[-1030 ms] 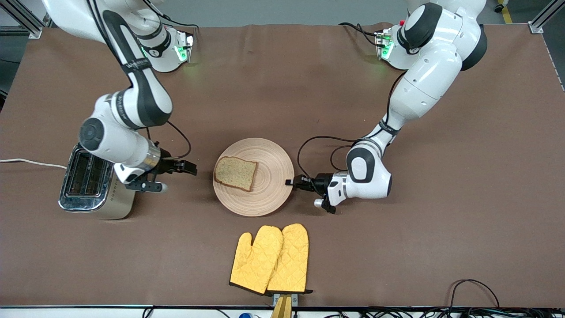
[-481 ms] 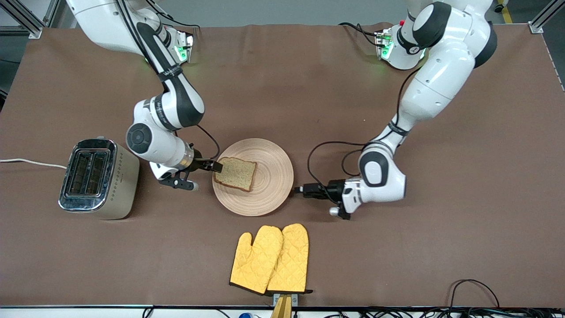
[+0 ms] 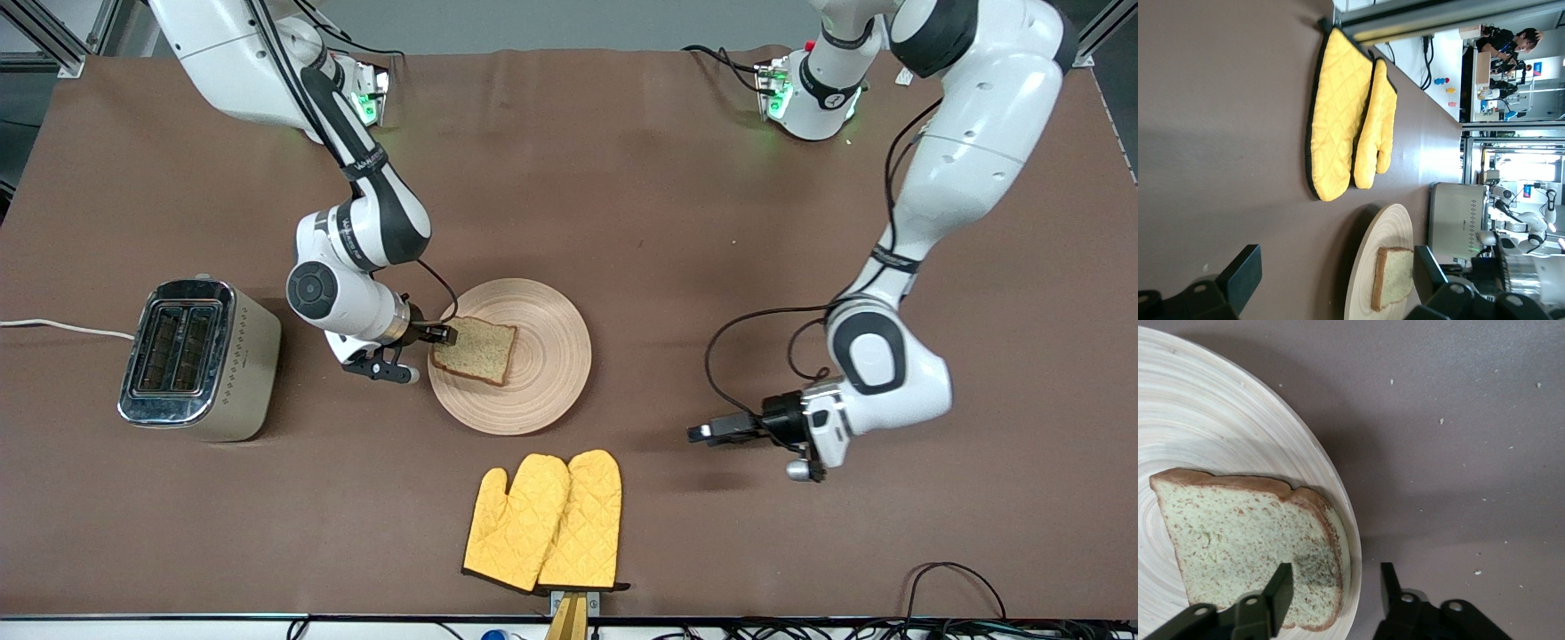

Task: Move plate and put bread in toaster
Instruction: 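Grasp the bread with the right gripper while the left gripper withdraws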

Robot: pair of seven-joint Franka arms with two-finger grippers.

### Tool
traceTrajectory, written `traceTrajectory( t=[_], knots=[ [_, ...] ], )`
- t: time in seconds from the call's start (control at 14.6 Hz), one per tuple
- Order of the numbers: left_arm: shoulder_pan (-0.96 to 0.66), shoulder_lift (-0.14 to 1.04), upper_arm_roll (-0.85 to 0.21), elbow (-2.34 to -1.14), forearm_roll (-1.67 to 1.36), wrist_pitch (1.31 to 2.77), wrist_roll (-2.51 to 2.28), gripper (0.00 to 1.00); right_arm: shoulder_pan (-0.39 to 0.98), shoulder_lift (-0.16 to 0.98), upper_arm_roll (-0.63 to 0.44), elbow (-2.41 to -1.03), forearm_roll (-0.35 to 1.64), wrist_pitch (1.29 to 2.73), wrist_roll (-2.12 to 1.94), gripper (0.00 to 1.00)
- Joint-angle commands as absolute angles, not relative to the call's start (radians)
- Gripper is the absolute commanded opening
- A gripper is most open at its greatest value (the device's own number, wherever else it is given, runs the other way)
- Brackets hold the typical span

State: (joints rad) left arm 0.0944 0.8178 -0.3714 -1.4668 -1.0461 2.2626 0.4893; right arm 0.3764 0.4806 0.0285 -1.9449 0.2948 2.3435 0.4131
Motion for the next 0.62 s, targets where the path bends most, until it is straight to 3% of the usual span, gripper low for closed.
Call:
traceTrajectory(
  t=[0.0,0.55],
  knots=[
    [0.152,0.686,-0.371,-1.506,-0.901,2.165,0.364,1.0,0.387,0.483,0.02,-1.937,0.301,2.342,0.423,0.54],
    [0.201,0.414,-0.365,-1.489,-0.4,1.922,-0.168,1.0,0.387,0.483,0.021,-1.934,0.301,2.344,0.44,0.35]
  ],
)
